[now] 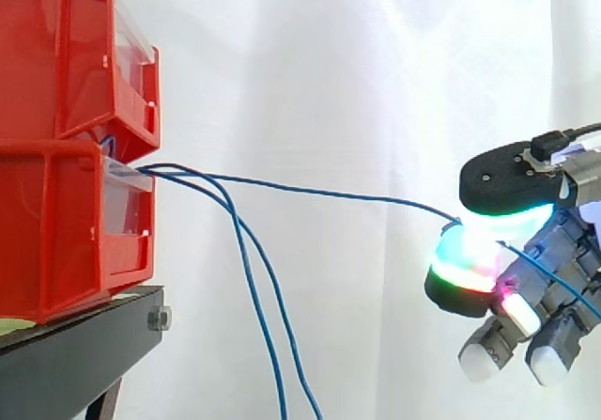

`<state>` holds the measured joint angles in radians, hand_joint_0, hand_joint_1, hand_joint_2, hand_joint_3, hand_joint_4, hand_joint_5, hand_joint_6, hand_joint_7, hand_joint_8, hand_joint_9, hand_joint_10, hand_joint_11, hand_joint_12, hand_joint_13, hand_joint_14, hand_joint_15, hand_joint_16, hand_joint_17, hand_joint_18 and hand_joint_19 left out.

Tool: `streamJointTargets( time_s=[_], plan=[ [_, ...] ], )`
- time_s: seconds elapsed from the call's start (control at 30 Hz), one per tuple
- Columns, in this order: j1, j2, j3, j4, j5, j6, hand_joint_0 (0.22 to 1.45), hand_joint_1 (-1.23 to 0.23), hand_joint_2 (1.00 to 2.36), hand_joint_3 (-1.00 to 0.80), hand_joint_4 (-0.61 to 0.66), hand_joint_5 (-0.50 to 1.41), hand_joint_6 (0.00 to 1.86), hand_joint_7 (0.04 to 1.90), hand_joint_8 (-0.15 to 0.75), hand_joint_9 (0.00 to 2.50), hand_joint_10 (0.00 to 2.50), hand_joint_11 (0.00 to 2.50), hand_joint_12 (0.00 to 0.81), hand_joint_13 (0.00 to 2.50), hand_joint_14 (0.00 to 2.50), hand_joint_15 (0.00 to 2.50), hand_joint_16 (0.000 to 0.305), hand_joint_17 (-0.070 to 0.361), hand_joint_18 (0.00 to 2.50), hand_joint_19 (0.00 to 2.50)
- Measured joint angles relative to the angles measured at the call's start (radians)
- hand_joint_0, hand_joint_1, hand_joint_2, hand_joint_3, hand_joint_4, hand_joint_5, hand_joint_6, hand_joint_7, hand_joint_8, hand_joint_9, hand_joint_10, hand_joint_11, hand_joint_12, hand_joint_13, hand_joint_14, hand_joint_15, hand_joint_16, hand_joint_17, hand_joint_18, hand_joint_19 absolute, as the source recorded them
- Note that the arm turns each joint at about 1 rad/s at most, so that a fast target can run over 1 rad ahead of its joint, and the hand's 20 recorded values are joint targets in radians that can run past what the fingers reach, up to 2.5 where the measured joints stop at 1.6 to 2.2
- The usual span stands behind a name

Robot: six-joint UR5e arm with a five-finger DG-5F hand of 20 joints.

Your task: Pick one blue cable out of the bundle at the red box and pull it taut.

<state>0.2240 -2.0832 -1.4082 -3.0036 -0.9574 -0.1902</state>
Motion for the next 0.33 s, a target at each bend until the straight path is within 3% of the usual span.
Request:
streamJointTargets(
  time_s=[0.33],
  plan=[
    [0.000,0.000,0.000,0.000,0.000,0.000,0.58,-0.76,1.02,0.06,-0.01,-0.11,0.84,1.24,0.391,0.88,0.01,0.83,0.456,0.61,0.01,0.25,0.065,0.146,0.81,0.39]
  ],
)
